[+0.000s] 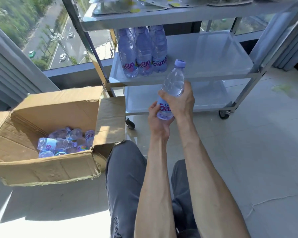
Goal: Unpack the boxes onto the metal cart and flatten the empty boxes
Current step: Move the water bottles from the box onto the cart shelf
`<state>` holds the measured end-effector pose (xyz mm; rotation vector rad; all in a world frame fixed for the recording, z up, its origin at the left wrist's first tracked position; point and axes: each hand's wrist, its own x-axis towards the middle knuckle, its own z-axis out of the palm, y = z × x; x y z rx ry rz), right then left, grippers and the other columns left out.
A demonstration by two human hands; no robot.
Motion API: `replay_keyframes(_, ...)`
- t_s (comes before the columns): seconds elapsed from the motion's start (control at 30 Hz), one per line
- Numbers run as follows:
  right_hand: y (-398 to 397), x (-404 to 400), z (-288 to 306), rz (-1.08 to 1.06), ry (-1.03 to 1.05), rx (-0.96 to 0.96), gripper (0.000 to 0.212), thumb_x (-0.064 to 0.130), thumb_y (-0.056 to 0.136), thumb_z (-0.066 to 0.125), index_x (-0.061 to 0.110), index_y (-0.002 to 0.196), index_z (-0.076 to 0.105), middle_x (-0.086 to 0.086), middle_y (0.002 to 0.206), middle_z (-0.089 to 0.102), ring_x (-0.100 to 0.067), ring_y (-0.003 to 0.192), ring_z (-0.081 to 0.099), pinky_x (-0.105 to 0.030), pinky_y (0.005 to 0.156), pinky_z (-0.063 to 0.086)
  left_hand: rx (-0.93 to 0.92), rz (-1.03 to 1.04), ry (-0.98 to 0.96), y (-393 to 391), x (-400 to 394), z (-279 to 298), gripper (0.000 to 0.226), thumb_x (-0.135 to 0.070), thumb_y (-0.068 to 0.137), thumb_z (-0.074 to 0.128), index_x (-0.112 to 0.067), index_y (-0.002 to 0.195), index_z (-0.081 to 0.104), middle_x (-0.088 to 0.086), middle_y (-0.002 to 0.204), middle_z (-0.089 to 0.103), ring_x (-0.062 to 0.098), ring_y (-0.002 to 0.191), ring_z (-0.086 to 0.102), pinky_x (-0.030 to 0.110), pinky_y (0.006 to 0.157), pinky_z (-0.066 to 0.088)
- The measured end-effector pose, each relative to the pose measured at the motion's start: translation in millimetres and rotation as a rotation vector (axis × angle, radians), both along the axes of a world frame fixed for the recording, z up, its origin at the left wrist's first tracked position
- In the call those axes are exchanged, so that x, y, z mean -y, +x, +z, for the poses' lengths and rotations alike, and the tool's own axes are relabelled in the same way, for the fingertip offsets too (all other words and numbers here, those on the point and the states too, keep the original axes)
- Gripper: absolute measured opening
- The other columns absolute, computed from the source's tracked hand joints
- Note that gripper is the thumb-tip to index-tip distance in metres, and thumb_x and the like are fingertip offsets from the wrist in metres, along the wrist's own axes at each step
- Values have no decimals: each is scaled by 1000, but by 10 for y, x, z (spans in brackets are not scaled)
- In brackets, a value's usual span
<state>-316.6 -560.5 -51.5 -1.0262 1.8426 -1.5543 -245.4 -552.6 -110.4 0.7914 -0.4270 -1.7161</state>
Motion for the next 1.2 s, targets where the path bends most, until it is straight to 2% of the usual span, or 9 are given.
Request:
replay_keyframes(0.13, -71, 223, 67, -130, -41, 24, 49, 35, 58, 88, 18, 93, 58, 11, 78, 62, -14, 72, 58, -23, 64, 45, 341, 133, 23, -66, 421, 158, 17, -35, 88, 55, -18, 87, 59, 3, 92, 60, 19, 88, 60, 35, 77, 49)
replay_keyframes(0.27, -179, 516, 95, -167, -98, 59, 68, 33, 57, 88, 18, 116, 56, 3, 94, 67, -16, 79, 63, -25, 70, 50, 679, 502, 92, 109, 950, 442, 54, -38, 90, 64, -10, 134, 47, 8, 134, 53, 22, 122, 52, 30, 95, 41)
replay_keyframes(0.4, -295, 927, 118, -218, -129, 49, 73, 19, 64, 87, 17, 129, 53, 5, 106, 64, -16, 84, 62, -16, 69, 47, 922, 588, 13, 124, 1490, 644, 90, -36, 83, 74, -5, 152, 26, 12, 154, 34, 26, 140, 36, 37, 108, 36)
replay_keyframes(0.57, -426, 1489, 1, -214, -131, 64, 80, 16, 67, 81, 21, 139, 46, -1, 127, 61, -24, 111, 61, -40, 91, 53, 1024, 506, 17, -157, 1910, 654, 111, -36, 82, 77, -6, 157, 2, 20, 162, 12, 29, 151, 10, 45, 119, 23)
replay_keyframes(0.7, -538, 1845, -78, -205, -183, 39, 77, 9, 75, 79, 11, 144, 44, -10, 131, 56, -20, 118, 54, -7, 89, 36, 1019, 562, 43, -324, 2134, 449, 118, -41, 79, 80, -10, 157, -2, 23, 162, -3, 35, 151, 4, 45, 120, 17)
replay_keyframes(0.8, -610, 2099, -127, -194, -238, 96, 77, 4, 77, 76, 9, 146, 43, -9, 140, 52, -11, 123, 50, 4, 90, 29, 1011, 599, 40, -326, 2219, 277, 118, -48, 80, 78, -13, 158, -4, 19, 163, -8, 34, 151, 3, 46, 117, 21)
replay_keyframes(0.9, -684, 2372, -193, -124, -225, 80, 78, 7, 76, 78, 12, 146, 44, -2, 147, 49, -14, 133, 47, -7, 103, 33, 1016, 628, 47, -363, 2272, 190, 112, -50, 83, 74, -14, 158, 0, 16, 164, -4, 29, 151, 6, 41, 115, 23)
replay_keyframes(1.0, -794, 2615, -171, -105, -205, 128, 76, 16, 70, 79, 20, 141, 51, 5, 139, 57, -10, 124, 54, -18, 100, 42, 1021, 688, 61, -458, 2296, 134, 103, -50, 86, 70, -15, 158, 6, 14, 164, 0, 26, 150, 11, 36, 113, 26)
replay_keyframes(1.2, -892, 2588, -344, -4, -278, 37, 73, 15, 75, 80, 14, 141, 49, 5, 133, 56, -12, 120, 52, -12, 96, 37, 1095, 748, 90, -558, 2332, 100, 99, -53, 87, 67, -17, 159, 7, 12, 165, 1, 26, 151, 10, 41, 113, 29)
